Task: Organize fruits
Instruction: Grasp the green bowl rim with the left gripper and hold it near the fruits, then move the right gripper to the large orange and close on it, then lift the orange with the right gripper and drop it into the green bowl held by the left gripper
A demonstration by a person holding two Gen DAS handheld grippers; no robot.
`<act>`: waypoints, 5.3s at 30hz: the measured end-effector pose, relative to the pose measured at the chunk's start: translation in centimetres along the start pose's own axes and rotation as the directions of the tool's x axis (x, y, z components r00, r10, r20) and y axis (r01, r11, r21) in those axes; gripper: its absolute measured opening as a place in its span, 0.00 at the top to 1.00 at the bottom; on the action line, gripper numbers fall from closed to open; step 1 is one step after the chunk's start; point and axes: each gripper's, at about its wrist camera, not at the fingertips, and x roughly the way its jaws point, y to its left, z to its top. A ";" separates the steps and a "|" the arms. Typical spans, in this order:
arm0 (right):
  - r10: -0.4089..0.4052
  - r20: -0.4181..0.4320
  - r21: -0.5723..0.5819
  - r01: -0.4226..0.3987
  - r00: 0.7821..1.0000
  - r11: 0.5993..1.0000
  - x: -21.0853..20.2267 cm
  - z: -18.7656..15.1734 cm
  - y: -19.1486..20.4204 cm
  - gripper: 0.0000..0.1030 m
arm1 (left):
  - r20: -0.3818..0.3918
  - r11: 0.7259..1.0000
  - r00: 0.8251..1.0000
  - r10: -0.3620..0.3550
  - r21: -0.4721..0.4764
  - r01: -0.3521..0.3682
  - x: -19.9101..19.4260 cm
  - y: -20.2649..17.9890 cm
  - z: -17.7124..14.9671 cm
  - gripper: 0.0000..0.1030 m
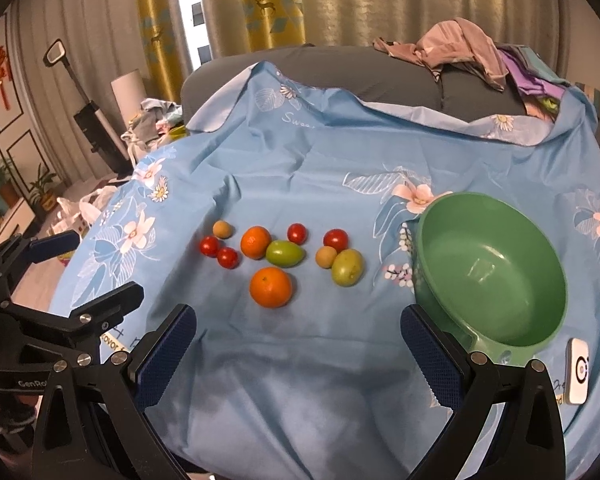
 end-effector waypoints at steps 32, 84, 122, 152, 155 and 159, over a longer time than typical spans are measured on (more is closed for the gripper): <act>0.006 0.001 -0.008 -0.006 1.000 1.000 -0.2 0.0 0.3 0.00 | -0.013 1.000 1.000 -0.015 0.013 0.015 0.0 -0.2 -0.2 0.01; 0.191 -0.146 0.006 -0.192 0.971 0.981 12.6 -1.2 -0.2 0.30 | -0.032 0.921 0.928 -0.371 -0.146 0.362 8.1 3.4 -1.1 0.15; 0.212 -0.133 0.101 -0.200 0.968 0.975 14.1 -0.4 -4.3 0.54 | -0.151 0.954 0.942 -0.300 -0.058 0.295 16.6 1.3 4.0 0.66; 0.099 0.209 0.214 -0.144 0.973 0.966 0.3 -1.2 -11.3 0.54 | -0.004 0.892 0.905 -0.425 0.164 0.420 5.4 -10.0 7.8 0.66; 0.053 0.225 0.259 -0.112 0.973 0.959 -0.2 -1.8 -13.1 0.54 | -0.024 0.873 0.894 -0.447 0.208 0.442 6.1 -12.8 8.6 0.66; -0.025 0.227 0.300 -0.045 0.974 0.953 -0.7 -2.6 -15.3 0.54 | -0.048 0.844 0.875 -0.482 0.241 0.478 7.3 -16.0 9.7 0.66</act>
